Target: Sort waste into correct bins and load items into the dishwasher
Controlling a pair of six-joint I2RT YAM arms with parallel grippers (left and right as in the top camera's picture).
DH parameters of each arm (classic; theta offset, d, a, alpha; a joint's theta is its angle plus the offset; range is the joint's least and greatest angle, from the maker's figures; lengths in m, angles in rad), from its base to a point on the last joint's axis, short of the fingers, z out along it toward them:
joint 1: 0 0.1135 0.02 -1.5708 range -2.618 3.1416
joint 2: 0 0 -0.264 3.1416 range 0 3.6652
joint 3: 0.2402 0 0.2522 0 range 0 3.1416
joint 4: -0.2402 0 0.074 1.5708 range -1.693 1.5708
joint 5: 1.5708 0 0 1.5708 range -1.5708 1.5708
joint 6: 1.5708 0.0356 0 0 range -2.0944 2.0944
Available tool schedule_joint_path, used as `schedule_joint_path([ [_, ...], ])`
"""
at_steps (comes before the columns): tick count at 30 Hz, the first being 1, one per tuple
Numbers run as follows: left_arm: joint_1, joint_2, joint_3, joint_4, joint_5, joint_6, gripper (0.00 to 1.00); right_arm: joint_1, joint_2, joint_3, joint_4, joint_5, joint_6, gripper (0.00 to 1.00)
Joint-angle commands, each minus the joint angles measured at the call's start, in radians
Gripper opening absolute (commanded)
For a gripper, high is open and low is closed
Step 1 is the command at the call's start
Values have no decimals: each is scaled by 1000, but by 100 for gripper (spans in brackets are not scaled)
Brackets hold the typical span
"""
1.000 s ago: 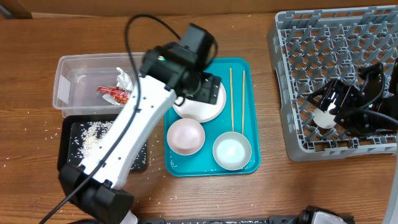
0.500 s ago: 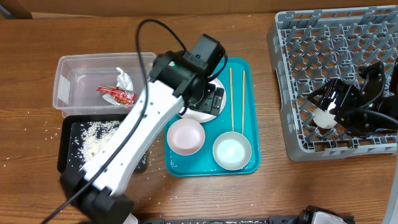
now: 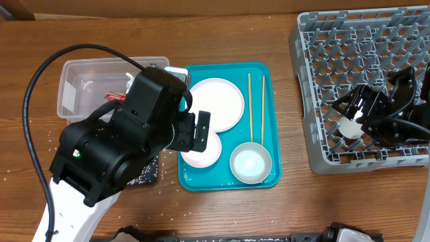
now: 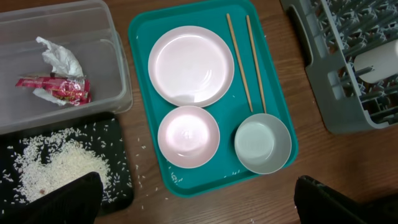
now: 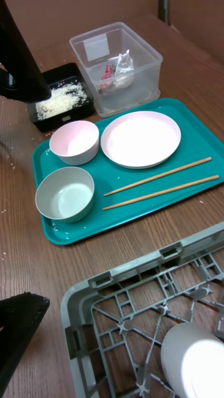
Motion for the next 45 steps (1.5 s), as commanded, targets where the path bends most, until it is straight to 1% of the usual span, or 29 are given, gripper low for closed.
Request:
schedule_joint_path([
  [1, -1, 0, 8, 6, -9, -7, 100, 5, -3, 16, 5, -5, -4, 100],
  [5, 7, 3, 6, 90, -118, 4, 100, 5, -3, 16, 5, -5, -4, 100],
  [7, 21, -6, 6, 147, -137, 85, 100, 5, -3, 16, 5, -5, -4, 100],
  [11, 51, -53, -5, 270, -53, 314, 100, 5, -3, 16, 5, -5, -4, 100],
  [13, 77, -90, -20, 312, 9, 400, 100, 5, -3, 16, 5, -5, -4, 100],
  [15, 109, -129, -41, 339, 53, 442, 100, 5, -3, 16, 5, -5, -4, 100],
  [19, 195, -211, -122, 393, 83, 460, 100, 5, -3, 16, 5, -5, -4, 100],
  [22, 243, -296, -250, 474, 109, 486, 100, 5, -3, 16, 5, -5, -4, 100],
  [27, 266, -449, -554, 691, 134, 503, 100, 5, -3, 16, 5, -5, -4, 100],
  [31, 266, -592, -836, 906, 145, 499, 100, 5, -3, 16, 5, -5, -4, 100],
  [34, 266, -689, -1008, 1050, 172, 499, 100, 5, -3, 16, 5, -5, -4, 100],
  [36, 266, -813, -1202, 1213, 194, 499, 100, 5, -3, 16, 5, -5, -4, 100],
  [39, 266, -916, -1336, 1300, 193, 499, 100, 5, -3, 16, 5, -5, -4, 100],
  [45, 309, -1077, -1522, 1344, 196, 498, 100, 5, -3, 16, 5, -5, -4, 100],
])
